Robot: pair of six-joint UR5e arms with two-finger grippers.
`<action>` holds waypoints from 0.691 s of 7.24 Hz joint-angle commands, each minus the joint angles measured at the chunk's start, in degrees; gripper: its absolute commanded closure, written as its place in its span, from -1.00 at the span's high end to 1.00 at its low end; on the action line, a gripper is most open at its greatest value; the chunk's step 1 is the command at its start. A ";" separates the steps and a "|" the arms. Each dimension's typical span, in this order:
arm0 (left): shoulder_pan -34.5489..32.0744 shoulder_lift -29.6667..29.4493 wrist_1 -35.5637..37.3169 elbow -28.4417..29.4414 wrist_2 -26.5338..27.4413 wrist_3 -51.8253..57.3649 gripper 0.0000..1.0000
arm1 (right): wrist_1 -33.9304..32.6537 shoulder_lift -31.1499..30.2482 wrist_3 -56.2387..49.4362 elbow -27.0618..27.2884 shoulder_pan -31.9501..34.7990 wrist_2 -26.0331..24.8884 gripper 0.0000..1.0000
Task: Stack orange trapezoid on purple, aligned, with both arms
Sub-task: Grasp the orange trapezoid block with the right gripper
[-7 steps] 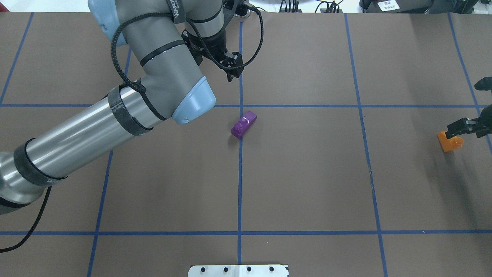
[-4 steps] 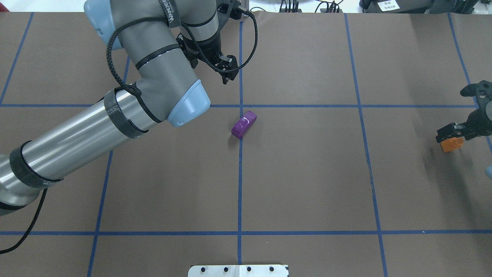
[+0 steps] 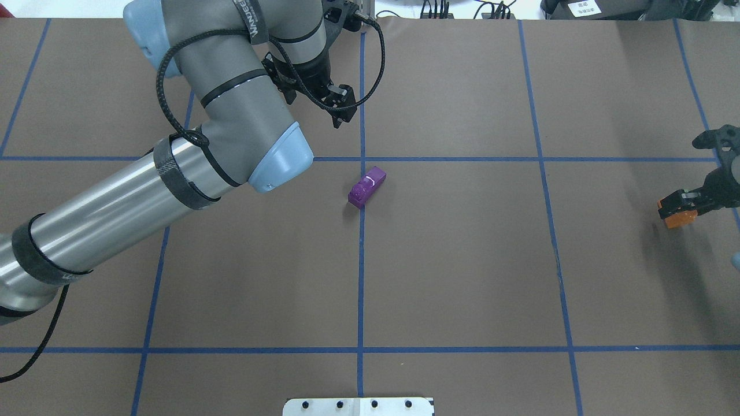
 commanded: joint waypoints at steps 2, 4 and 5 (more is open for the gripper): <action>0.10 0.01 -0.02 -0.03 0.00 0.00 1.00 | -0.45 -0.03 0.01 -0.09 -0.61 0.15 0.06; 0.01 0.01 -0.02 -0.03 0.00 0.00 1.00 | -0.54 0.23 -0.08 0.35 -0.53 0.41 -0.99; -0.16 0.01 0.07 -0.11 0.00 0.00 1.00 | -0.71 0.75 -0.08 1.14 -0.09 1.63 -1.00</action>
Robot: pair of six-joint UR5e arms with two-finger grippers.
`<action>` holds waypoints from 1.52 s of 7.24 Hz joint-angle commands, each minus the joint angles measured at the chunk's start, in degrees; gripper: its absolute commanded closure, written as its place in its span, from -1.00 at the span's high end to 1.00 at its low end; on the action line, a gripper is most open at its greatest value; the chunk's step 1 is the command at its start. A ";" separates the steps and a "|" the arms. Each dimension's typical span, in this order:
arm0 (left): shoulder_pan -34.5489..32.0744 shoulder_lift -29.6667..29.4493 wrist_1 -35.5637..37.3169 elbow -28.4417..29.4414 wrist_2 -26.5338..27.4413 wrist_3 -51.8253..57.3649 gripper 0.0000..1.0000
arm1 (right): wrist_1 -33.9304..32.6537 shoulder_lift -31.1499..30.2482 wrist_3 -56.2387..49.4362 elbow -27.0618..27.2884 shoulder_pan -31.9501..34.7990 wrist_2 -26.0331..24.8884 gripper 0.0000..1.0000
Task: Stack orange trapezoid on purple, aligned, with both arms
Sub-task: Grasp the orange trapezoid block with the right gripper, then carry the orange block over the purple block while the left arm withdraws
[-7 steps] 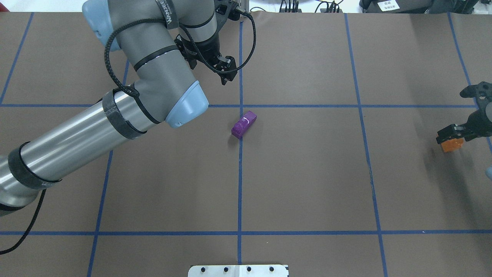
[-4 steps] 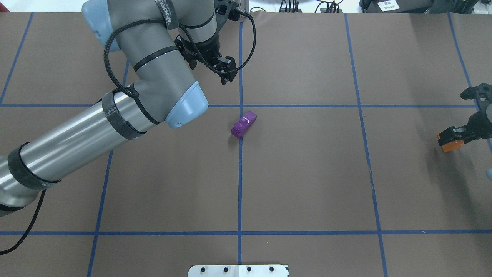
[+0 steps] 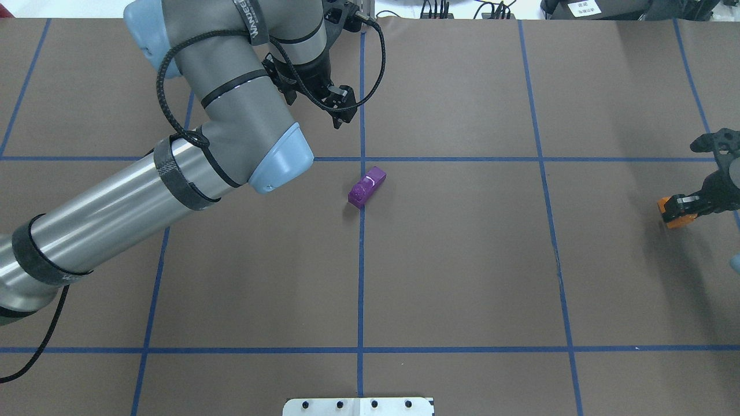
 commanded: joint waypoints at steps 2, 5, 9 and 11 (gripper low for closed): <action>-1.48 3.23 0.33 -3.03 0.00 1.22 1.00 | -2.97 4.26 0.32 2.87 6.28 7.16 -1.00; -8.66 9.03 5.42 -6.21 0.00 14.63 1.00 | -26.47 24.86 10.02 5.69 3.97 6.76 -1.00; -20.09 20.36 4.55 -7.27 -4.45 33.79 1.00 | -36.49 59.33 50.15 -10.25 -14.56 -5.51 -1.00; -23.27 24.41 4.47 -7.36 -5.53 37.26 1.00 | -36.13 62.21 57.23 -13.56 -20.20 -9.14 -1.00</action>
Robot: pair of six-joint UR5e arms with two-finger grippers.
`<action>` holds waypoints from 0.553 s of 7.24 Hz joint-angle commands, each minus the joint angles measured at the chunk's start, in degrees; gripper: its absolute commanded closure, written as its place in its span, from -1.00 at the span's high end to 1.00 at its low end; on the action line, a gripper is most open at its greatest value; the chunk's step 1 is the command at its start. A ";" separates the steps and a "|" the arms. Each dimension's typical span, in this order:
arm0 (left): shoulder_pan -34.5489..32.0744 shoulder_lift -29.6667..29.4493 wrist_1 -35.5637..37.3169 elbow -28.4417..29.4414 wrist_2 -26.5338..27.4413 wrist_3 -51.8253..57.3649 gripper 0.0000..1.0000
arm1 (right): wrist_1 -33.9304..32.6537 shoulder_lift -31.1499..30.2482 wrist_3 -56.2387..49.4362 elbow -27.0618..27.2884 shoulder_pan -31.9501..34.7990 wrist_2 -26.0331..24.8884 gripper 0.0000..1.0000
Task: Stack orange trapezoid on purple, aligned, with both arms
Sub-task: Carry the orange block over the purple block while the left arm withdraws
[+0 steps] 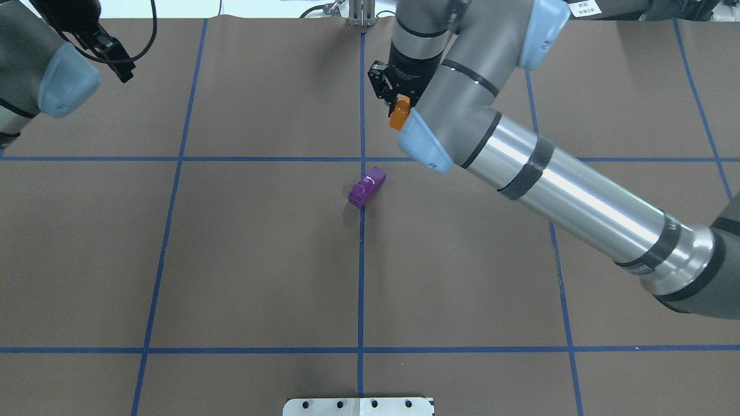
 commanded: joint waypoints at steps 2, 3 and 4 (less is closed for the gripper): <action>-4.67 7.81 -0.26 -1.63 -5.35 1.85 1.00 | 0.29 1.99 18.90 -2.12 -7.61 -6.37 -1.00; -4.77 8.88 -0.35 -2.87 -5.28 1.59 1.00 | 0.29 1.81 20.64 -2.04 -8.41 -6.66 -1.00; -4.69 9.15 -0.35 -3.14 -5.28 1.50 1.00 | 2.29 0.85 21.52 -2.21 -8.86 -6.66 -1.00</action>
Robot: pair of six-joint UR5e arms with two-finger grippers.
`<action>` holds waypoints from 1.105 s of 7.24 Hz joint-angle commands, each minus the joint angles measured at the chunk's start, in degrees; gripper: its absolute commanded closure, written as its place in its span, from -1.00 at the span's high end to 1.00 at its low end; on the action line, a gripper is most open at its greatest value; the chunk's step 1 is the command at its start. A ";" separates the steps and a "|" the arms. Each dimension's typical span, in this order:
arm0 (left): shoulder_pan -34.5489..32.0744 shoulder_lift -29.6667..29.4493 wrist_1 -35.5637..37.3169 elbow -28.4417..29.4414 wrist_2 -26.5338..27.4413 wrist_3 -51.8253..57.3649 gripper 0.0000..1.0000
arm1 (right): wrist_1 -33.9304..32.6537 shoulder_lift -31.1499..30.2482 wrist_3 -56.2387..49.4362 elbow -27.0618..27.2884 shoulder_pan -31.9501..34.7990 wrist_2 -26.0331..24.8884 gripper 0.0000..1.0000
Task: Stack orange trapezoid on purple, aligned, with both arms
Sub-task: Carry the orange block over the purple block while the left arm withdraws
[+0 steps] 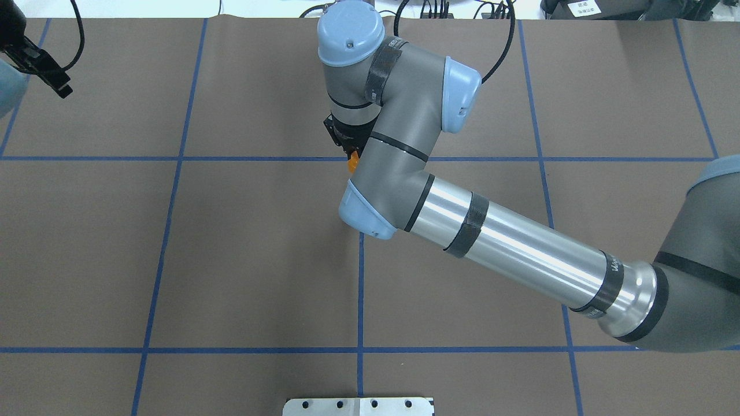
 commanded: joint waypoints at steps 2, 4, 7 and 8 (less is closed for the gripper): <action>-0.10 1.08 -0.14 -0.82 -0.28 -0.25 1.00 | 6.89 -3.54 8.94 -0.22 -1.50 -0.48 -1.00; -0.02 1.08 -0.14 -0.82 -0.28 -0.25 1.00 | 7.26 -4.00 9.13 -0.31 -1.86 -0.48 -1.00; 0.07 1.08 -0.14 -0.82 -0.28 -0.34 1.00 | 7.26 -3.65 9.21 -0.31 -1.95 -0.48 -1.00; 0.07 1.08 -0.14 -0.82 -0.28 -0.34 1.00 | 7.26 -3.65 9.13 -0.57 -2.12 -0.48 -1.00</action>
